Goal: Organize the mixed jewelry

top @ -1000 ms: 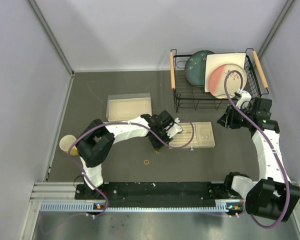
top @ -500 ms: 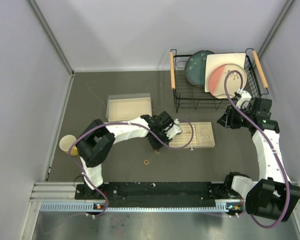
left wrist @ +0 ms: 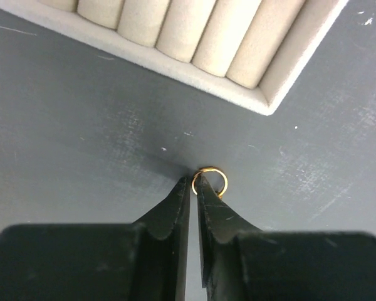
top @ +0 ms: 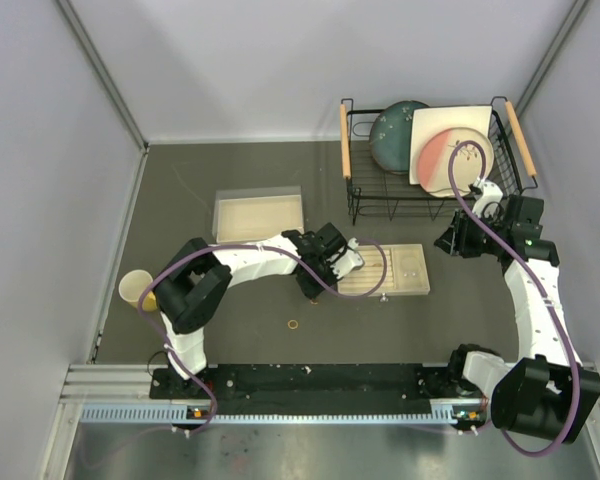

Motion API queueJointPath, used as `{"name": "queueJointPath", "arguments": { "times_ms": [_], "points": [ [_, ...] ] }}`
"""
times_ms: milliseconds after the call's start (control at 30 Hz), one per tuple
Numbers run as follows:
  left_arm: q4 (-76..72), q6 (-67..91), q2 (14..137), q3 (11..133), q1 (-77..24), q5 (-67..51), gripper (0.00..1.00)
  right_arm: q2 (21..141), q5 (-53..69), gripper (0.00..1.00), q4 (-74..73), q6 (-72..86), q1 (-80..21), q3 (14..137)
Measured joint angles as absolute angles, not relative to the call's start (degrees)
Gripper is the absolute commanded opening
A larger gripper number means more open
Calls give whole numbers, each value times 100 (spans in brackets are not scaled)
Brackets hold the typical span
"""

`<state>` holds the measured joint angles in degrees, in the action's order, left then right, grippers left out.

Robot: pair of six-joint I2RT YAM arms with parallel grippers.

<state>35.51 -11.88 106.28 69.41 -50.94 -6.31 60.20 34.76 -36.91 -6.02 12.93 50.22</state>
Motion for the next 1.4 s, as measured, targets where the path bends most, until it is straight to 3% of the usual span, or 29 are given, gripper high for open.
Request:
{"name": "queueJointPath", "arguments": {
  "times_ms": [67,300,700,900,1100,1400],
  "points": [
    [3551,-1190,10632,6941,-5092,-652,0,6020,3474,39,-3691,-604,1293,5022],
    [3673,-1354,10724,7081,-5100,-617,0,6027,3474,38,-3691,-602,1293,5022],
    [3634,-2930,11041,7524,-5109,-443,0,6066,3454,38,-3691,-604,1293,5022],
    [3492,-3424,11043,7524,-5078,-355,12,6069,3452,38,-3691,-604,1293,5022],
    [3420,-3481,11041,7526,-4971,-285,36,6110,3452,38,-3691,-628,1293,5022],
    [3562,-2840,11017,7789,-4733,-316,40,6123,3452,38,-3691,-644,1293,5022]
  ]
}}
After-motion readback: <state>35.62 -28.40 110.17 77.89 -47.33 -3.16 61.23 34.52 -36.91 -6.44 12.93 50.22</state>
